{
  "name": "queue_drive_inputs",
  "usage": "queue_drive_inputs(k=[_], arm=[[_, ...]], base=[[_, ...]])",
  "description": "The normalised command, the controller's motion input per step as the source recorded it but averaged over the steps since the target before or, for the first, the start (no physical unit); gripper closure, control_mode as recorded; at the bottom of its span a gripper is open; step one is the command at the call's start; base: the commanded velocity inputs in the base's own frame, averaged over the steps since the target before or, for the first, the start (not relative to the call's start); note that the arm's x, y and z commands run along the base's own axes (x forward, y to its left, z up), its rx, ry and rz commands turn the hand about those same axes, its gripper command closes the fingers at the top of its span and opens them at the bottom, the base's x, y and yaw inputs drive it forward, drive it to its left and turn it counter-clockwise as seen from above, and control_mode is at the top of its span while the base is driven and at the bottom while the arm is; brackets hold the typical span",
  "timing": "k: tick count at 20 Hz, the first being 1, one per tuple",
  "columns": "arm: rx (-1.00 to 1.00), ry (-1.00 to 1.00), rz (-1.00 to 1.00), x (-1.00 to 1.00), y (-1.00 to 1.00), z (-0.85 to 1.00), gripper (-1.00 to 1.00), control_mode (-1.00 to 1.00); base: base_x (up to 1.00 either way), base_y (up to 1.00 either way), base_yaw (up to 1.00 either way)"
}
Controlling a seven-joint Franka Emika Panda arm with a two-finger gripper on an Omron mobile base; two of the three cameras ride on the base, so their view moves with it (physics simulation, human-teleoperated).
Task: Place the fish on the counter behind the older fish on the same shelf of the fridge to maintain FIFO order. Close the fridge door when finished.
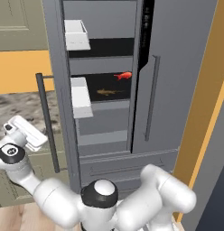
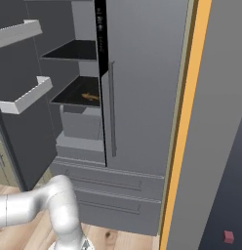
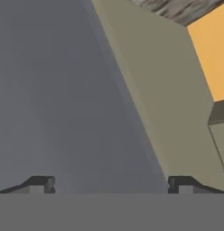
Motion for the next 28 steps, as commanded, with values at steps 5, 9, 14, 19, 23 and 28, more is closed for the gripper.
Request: queue_drive_inputs(k=[5,9,14,19,23,28], arm=[[0.13,0.0,0.0,0.26,-1.0,-0.17,-1.0,-1.0],[0.13,0.0,0.0,0.07,-1.0,-0.07,-1.0,-1.0],[0.11,-0.01,0.01,0.0,-1.0,-0.04,-1.0,-1.0],[0.1,-0.04,0.03,0.03,-1.0,0.0,-1.0,-1.0],[0.08,-0.07,0.05,0.11,-1.0,0.0,-1.0,-1.0],[0.07,-0.1,0.05,0.11,-1.0,0.0,-1.0,-1.0]], base=[[0.0,0.0,0.0],[0.0,0.0,0.0],[0.0,0.0,0.0],[0.0,0.0,0.0],[0.0,0.0,0.0],[0.0,0.0,0.0]])
